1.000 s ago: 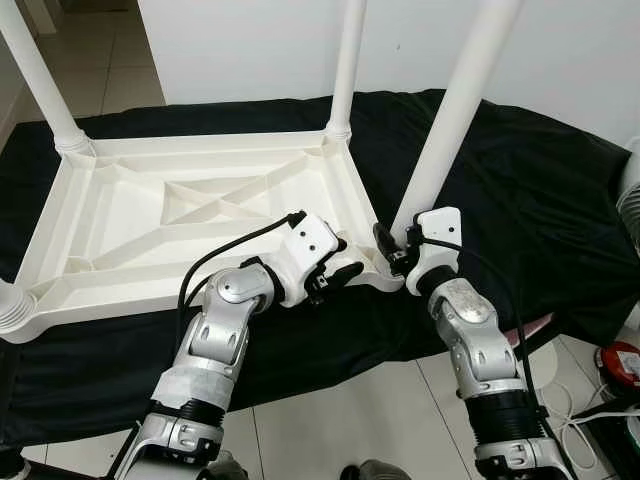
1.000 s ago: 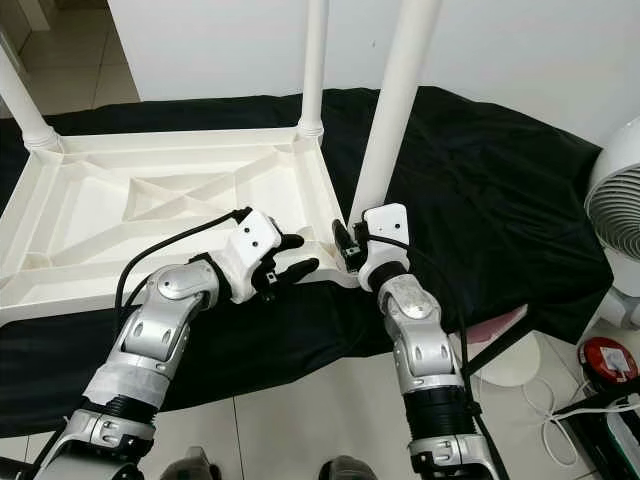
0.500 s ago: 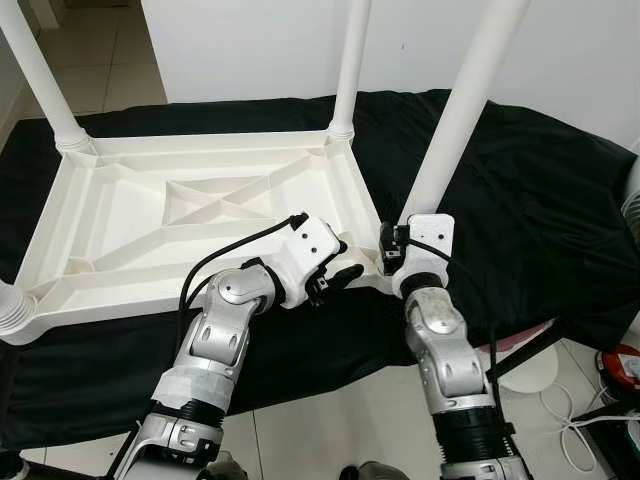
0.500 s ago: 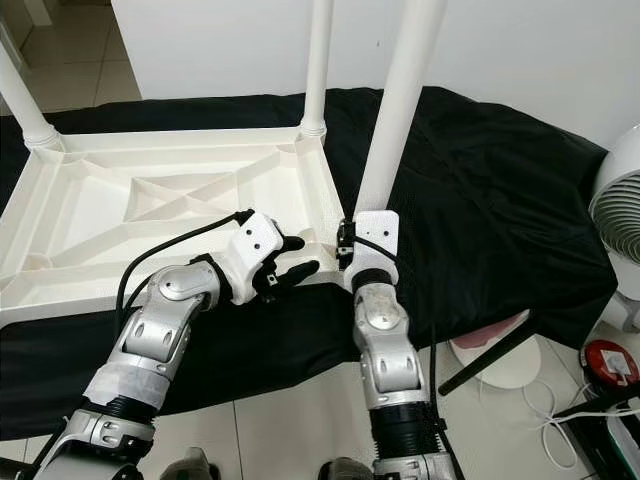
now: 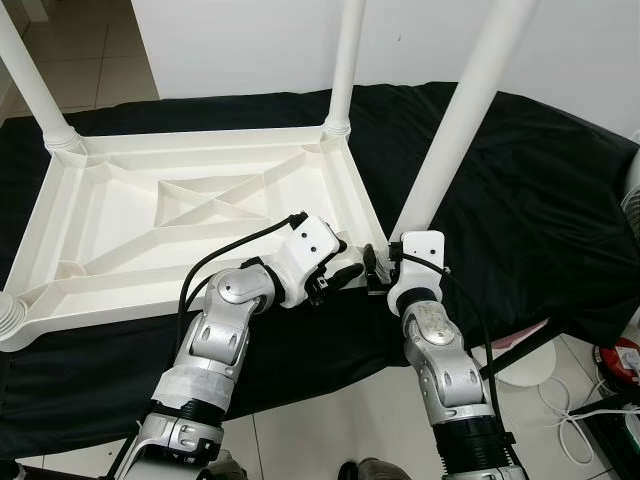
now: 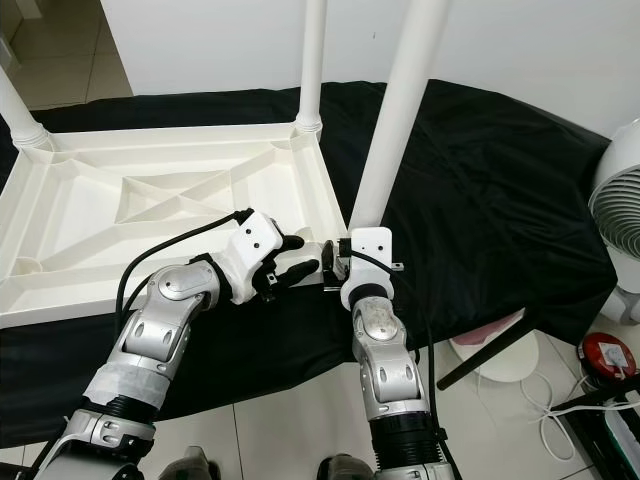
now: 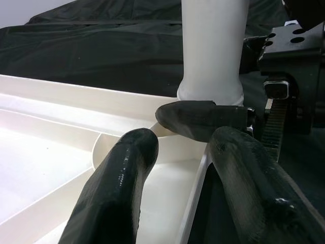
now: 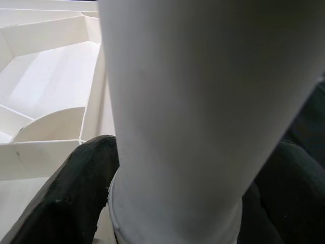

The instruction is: Building children table

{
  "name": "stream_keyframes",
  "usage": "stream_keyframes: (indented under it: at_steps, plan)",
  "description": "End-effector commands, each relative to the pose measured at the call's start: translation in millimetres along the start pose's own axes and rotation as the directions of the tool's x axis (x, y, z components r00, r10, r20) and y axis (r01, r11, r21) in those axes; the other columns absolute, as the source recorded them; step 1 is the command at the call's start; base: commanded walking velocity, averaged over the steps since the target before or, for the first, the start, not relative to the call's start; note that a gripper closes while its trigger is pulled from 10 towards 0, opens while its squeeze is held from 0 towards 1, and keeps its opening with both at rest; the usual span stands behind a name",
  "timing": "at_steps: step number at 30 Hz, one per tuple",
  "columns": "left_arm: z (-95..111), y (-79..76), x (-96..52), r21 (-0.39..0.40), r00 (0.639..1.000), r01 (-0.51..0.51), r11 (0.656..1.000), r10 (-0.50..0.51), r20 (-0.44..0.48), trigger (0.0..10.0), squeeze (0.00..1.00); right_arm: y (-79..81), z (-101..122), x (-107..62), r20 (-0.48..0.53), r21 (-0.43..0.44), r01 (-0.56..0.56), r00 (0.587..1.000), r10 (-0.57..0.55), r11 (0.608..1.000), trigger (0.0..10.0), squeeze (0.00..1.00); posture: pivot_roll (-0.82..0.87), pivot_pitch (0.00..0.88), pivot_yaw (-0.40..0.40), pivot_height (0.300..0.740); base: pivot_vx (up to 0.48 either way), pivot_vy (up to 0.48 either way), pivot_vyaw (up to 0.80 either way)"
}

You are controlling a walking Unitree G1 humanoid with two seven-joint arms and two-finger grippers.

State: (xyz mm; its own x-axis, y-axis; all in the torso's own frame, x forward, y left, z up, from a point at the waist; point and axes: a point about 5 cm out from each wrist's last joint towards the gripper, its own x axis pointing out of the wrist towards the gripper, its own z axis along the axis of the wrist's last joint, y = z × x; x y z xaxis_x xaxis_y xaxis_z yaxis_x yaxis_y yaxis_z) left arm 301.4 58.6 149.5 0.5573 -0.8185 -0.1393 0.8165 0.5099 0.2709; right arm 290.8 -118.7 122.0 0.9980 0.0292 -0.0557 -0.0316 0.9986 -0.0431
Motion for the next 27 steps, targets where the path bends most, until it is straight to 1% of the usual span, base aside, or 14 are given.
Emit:
stream_keyframes:
  at_steps: [1,5,9,10,12,13,17,18,20,21,22,24,25,27]
  plan:
    - [-3.7,7.3,0.8,-0.012,0.982,-0.187,0.982,0.187,-0.008,10.0,0.00,-4.4,1.5,-0.6,0.014,-0.006,-0.028,1.000,0.028,1.000,10.0,1.00,0.00,0.000,-0.027,0.740,0.000,0.000,0.00]
    - [-3.9,7.5,0.9,-0.011,0.983,-0.186,0.983,0.186,-0.009,10.0,0.00,-7.7,1.9,-0.7,0.035,-0.014,-0.077,0.996,0.077,0.997,10.0,1.00,0.00,0.001,-0.027,0.740,0.000,0.000,0.00]
    - [-4.0,7.7,0.9,-0.009,0.983,-0.186,0.982,0.186,-0.009,10.0,0.00,-12.9,1.9,-1.0,0.063,-0.040,-0.161,0.985,0.163,0.986,10.0,1.00,0.00,0.001,-0.025,0.740,0.000,0.000,0.00]
    - [-3.8,7.5,0.8,-0.007,0.982,-0.187,0.982,0.187,-0.008,10.0,0.00,-13.9,2.5,-1.6,0.085,-0.045,-0.198,0.976,0.201,0.979,10.0,0.56,0.00,0.000,-0.027,0.740,0.000,0.000,0.00]
    - [-3.7,7.4,0.9,-0.007,0.982,-0.187,0.982,0.187,-0.007,10.0,0.00,-13.4,2.4,-2.0,0.090,-0.043,-0.224,0.970,0.227,0.974,10.0,0.56,0.01,0.000,-0.027,0.740,0.000,0.000,0.00]
    - [-3.3,7.4,1.0,-0.005,0.982,-0.187,0.982,0.187,-0.006,10.0,0.00,-11.6,3.4,-2.5,0.102,-0.051,-0.254,0.961,0.258,0.966,10.0,0.00,0.01,0.000,-0.028,0.740,0.000,0.000,0.00]
    - [-2.9,7.6,0.9,-0.001,0.983,-0.185,0.983,0.185,-0.005,10.0,0.00,-10.0,5.3,-2.6,0.113,-0.055,-0.290,0.949,0.295,0.955,10.0,0.00,0.01,0.000,-0.027,0.740,0.000,0.000,0.00]
    - [-2.9,7.6,0.8,0.004,0.983,-0.182,0.983,0.182,-0.005,10.0,0.00,-11.6,6.0,-1.8,0.115,-0.079,-0.321,0.937,0.329,0.944,10.0,0.00,0.01,0.000,-0.023,0.740,0.000,0.000,0.00]
    - [-2.9,7.6,0.8,0.004,0.983,-0.182,0.983,0.182,-0.005,10.0,0.00,-11.6,6.0,-1.8,0.115,-0.079,-0.321,0.937,0.329,0.944,10.0,0.00,0.01,0.000,-0.023,0.740,0.000,0.000,0.00]
    - [-3.1,6.9,0.4,0.010,0.984,-0.175,0.984,0.175,-0.005,10.0,0.00,-15.0,7.0,-0.8,0.117,-0.107,-0.357,0.922,0.369,0.928,10.0,0.00,0.01,0.000,-0.023,0.740,0.000,0.000,0.00]
    - [-3.1,6.9,0.4,0.010,0.984,-0.175,0.984,0.175,-0.005,10.0,0.00,-15.0,7.0,-0.8,0.117,-0.107,-0.357,0.922,0.369,0.928,10.0,0.00,0.01,0.000,-0.023,0.740,0.000,0.000,0.00]
    - [-4.0,4.7,-1.1,0.024,0.988,-0.154,0.988,0.155,-0.006,10.0,0.00,-23.9,12.1,1.2,0.130,-0.143,-0.431,0.884,0.449,0.891,10.0,0.00,0.01,0.000,-0.016,0.740,0.000,0.000,0.00]
    - [-4.0,4.7,-1.1,0.024,0.988,-0.154,0.988,0.155,-0.006,10.0,0.00,-23.9,12.1,1.2,0.130,-0.143,-0.431,0.884,0.449,0.891,10.0,0.00,0.01,0.000,-0.016,0.740,0.000,0.000,0.00]
    - [-5.4,3.0,-2.7,0.035,0.990,-0.138,0.990,0.138,-0.007,10.0,0.00,-30.4,15.9,1.7,0.143,-0.158,-0.492,0.846,0.513,0.856,10.0,0.00,0.01,0.000,-0.015,0.740,0.000,0.000,0.00]
